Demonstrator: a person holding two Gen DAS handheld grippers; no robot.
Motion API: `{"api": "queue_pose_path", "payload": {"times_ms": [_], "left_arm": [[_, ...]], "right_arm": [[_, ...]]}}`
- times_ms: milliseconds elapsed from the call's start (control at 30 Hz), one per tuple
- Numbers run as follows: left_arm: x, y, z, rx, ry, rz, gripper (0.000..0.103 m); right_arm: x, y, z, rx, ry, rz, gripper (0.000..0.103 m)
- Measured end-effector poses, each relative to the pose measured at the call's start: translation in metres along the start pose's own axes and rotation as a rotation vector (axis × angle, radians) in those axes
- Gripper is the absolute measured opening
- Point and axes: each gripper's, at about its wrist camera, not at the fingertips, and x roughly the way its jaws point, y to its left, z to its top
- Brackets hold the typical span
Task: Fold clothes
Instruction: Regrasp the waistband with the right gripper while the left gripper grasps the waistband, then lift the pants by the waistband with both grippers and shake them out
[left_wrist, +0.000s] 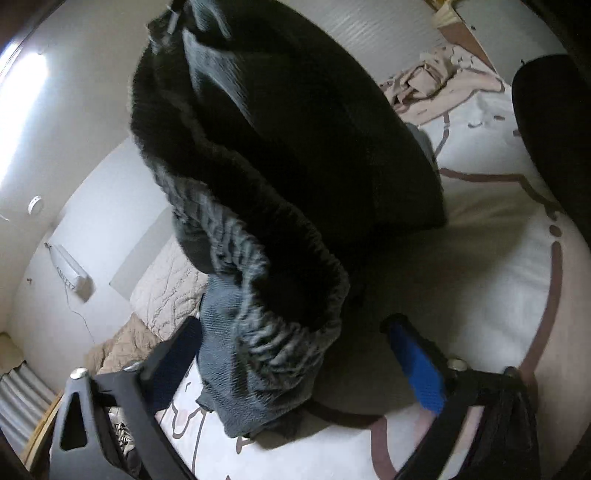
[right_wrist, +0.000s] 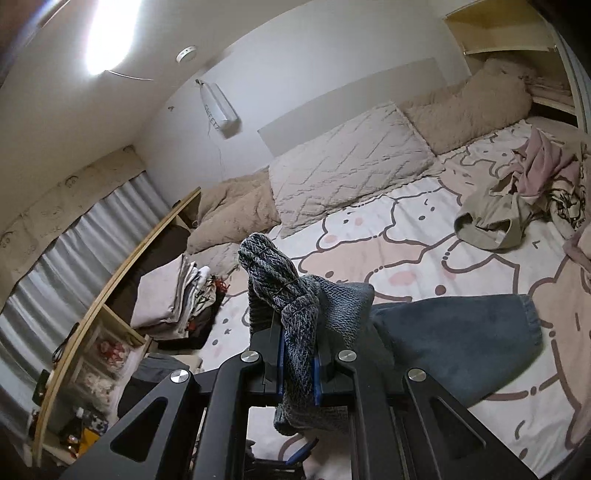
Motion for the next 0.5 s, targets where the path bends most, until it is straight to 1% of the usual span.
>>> {"api": "queue_pose_path", "payload": {"times_ms": [33, 67, 133, 233, 300, 333, 367, 433, 500], "left_arm": [[0.006, 0.005, 0.001, -0.032, 0.031, -0.036, 0.029], [0.012, 0.012, 0.003, -0.070, 0.064, -0.076, 0.025], [0.014, 0.033, 0.006, -0.179, 0.087, -0.103, 0.022], [0.003, 0.081, 0.013, -0.372, 0.089, -0.042, 0.021], [-0.013, 0.123, 0.020, -0.518, 0.063, 0.035, 0.020], [-0.027, 0.152, 0.025, -0.602, 0.036, 0.093, 0.018], [-0.039, 0.173, 0.030, -0.656, 0.009, 0.130, 0.018], [-0.068, 0.218, 0.048, -0.740, -0.064, 0.209, 0.018], [-0.091, 0.243, 0.069, -0.755, -0.123, 0.265, 0.018]], "right_arm": [[-0.001, 0.000, 0.000, -0.001, -0.001, 0.000, 0.011], [-0.001, -0.001, 0.001, -0.001, 0.001, -0.001, 0.011], [-0.003, -0.003, 0.001, -0.003, 0.004, -0.004, 0.011], [-0.009, -0.004, 0.004, -0.018, -0.018, -0.032, 0.011], [-0.019, -0.002, 0.010, -0.030, -0.041, -0.050, 0.011], [-0.023, 0.000, 0.012, -0.039, -0.051, -0.050, 0.011], [-0.030, 0.004, 0.016, -0.061, -0.066, -0.051, 0.011], [-0.044, 0.015, 0.024, -0.114, -0.101, -0.055, 0.011], [-0.062, 0.030, 0.033, -0.169, -0.143, -0.049, 0.011]]}}
